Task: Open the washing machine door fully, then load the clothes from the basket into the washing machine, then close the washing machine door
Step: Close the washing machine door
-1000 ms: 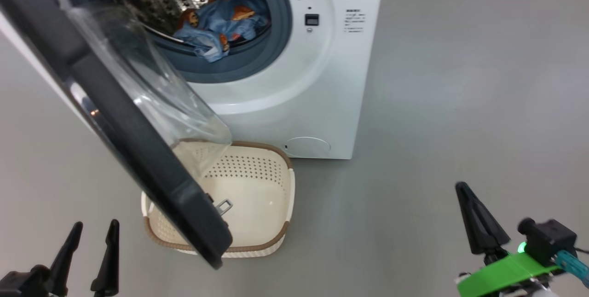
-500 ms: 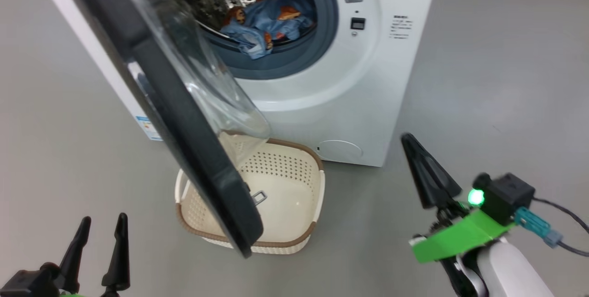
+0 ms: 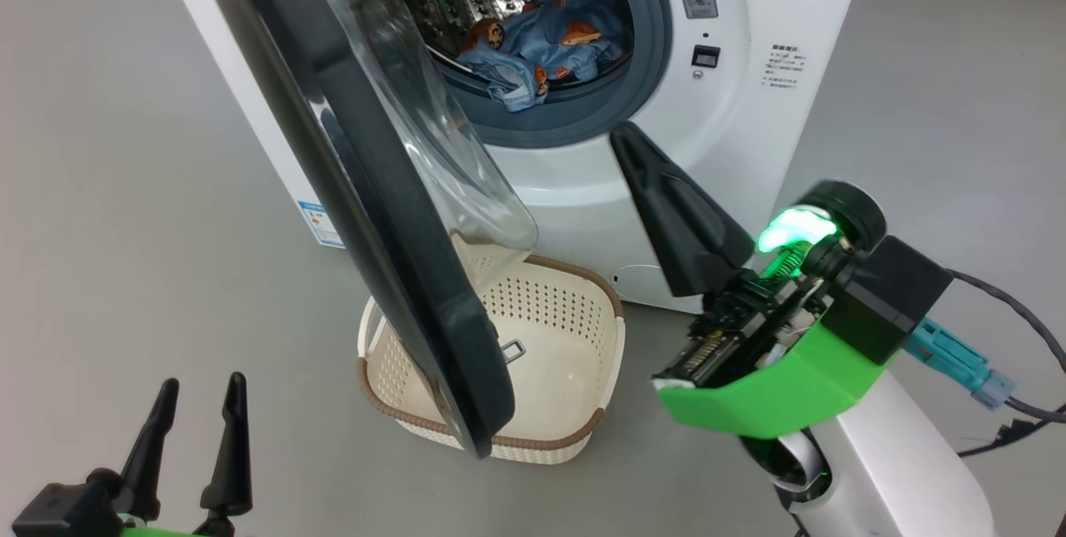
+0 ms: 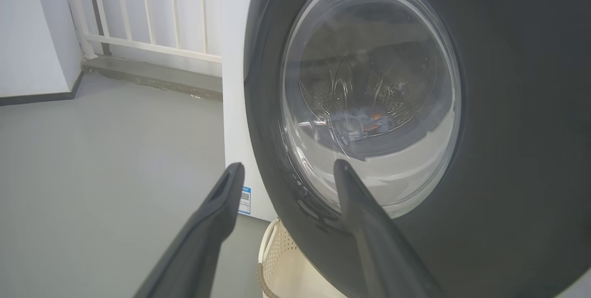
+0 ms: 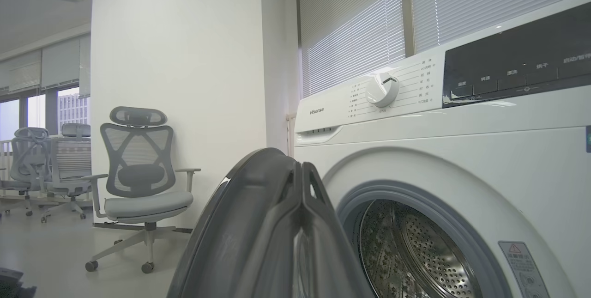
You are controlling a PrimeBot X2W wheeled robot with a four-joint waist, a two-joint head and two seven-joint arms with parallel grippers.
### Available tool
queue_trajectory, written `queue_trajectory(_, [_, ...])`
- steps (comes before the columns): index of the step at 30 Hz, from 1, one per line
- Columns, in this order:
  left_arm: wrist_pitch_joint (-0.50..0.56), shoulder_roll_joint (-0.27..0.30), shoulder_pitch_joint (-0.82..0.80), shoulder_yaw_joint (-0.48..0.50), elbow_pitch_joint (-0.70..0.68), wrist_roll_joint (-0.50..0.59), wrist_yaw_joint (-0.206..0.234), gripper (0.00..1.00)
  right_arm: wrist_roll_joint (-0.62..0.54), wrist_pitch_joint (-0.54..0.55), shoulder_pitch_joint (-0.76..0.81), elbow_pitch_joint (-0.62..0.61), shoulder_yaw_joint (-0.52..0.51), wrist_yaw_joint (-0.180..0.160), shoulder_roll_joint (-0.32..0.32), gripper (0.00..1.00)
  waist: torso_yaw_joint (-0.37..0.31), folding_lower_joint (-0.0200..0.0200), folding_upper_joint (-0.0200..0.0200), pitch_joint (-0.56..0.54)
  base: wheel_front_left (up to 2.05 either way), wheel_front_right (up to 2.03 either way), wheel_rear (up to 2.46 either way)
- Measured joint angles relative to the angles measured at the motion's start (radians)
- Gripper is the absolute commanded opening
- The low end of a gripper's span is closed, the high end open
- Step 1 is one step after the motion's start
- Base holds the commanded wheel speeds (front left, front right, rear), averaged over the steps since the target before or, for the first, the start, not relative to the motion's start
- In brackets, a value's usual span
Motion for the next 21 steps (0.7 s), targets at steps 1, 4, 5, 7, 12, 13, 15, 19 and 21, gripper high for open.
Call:
queue_trajectory(1, [0.000,0.000,0.000,0.000,0.000,0.000,0.000,1.00,0.000,0.000,0.000,0.000,0.000,0.000,0.000,0.00,0.000,0.0000,0.0000,0.000,0.00,0.00,0.00])
queue_trajectory(4, [0.000,-0.003,0.000,0.000,-0.005,0.000,0.000,1.00,0.020,0.000,-0.027,-0.044,0.043,0.000,0.004,0.00,0.006,0.0000,0.0000,-0.004,0.00,0.00,0.00])
queue_trajectory(5, [0.000,-0.005,0.001,0.002,-0.008,0.000,0.000,1.00,0.026,0.000,-0.033,-0.057,0.060,0.000,0.006,0.00,0.007,0.0000,0.0000,-0.006,0.00,0.00,0.00])
queue_trajectory(7, [0.000,-0.006,0.004,0.002,-0.011,0.000,0.000,1.00,0.026,0.000,-0.045,-0.073,0.098,0.000,0.008,0.00,0.009,0.0000,0.0000,-0.010,0.00,0.00,0.00])
queue_trajectory(12, [0.000,-0.006,0.006,0.001,-0.015,0.000,0.000,1.00,0.045,0.000,-0.061,-0.101,0.202,0.000,0.022,0.00,0.015,0.0000,0.0000,-0.020,0.00,0.00,0.00])
queue_trajectory(13, [0.000,-0.006,0.006,0.001,-0.015,0.000,0.000,1.00,0.050,0.000,-0.065,-0.102,0.222,0.000,0.025,0.00,0.016,0.0000,0.0000,-0.022,0.00,0.00,0.00])
queue_trajectory(15, [0.000,-0.006,0.007,0.000,-0.016,0.000,0.000,1.00,0.062,0.000,-0.065,-0.100,0.259,0.002,0.028,0.00,0.019,0.0000,0.0000,-0.024,0.00,0.00,0.00])
queue_trajectory(19, [0.000,-0.006,0.009,0.002,-0.019,0.000,0.000,1.00,0.104,0.000,-0.064,-0.065,0.338,0.002,0.029,0.00,0.025,0.0000,0.0000,-0.028,0.00,0.00,0.00])
queue_trajectory(21, [0.000,-0.006,0.013,0.003,-0.020,0.000,0.000,1.00,0.116,0.000,-0.064,-0.048,0.365,0.002,0.030,0.00,0.025,0.0000,0.0000,-0.028,0.00,0.00,0.00])
